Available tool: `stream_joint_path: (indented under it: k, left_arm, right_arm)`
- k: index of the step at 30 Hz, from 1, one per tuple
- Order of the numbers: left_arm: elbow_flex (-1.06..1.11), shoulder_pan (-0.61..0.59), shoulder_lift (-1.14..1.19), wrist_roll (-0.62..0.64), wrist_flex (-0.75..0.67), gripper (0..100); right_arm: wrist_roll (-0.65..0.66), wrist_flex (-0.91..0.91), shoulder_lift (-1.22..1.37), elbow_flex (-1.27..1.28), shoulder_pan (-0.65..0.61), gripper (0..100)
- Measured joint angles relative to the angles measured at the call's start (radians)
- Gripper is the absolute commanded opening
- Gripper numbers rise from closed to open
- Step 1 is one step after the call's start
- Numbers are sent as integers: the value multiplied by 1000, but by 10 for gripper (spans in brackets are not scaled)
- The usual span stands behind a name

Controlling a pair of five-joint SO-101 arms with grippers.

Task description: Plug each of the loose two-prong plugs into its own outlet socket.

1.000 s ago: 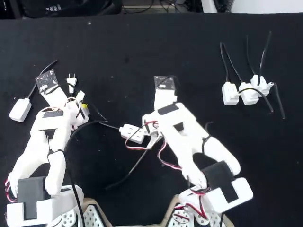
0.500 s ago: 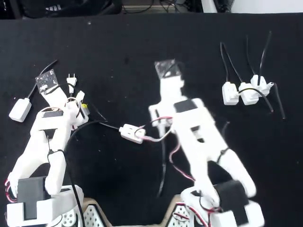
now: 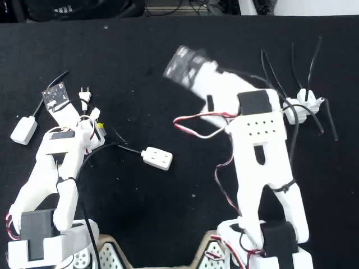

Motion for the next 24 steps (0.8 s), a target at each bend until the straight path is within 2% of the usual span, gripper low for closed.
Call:
stream_joint_path:
  k: [3,7,9,13,16,20,24]
  left_arm:
    - [0,0,0,0,0,198]
    - [0,0,0,0,0,198]
    - [0,0,0,0,0,198]
    - [0,0,0,0,0,198]
    - [0,0,0,0,0,198]
    - [0,0,0,0,0,198]
    - [0,0,0,0,0,198]
  right_arm:
    - [58,49,-2,61,-26,11]
    - [72,26,-2,282,-77,11]
    - [69,-54,-2,422,-103,11]
    - [-49,-305,-2,675,-141,18]
    - [-141,-442,-3,760,-149,113]
    - [-275,-373,-11,750,-149,247]
    - [-302,-242,-11,661,-150,211]
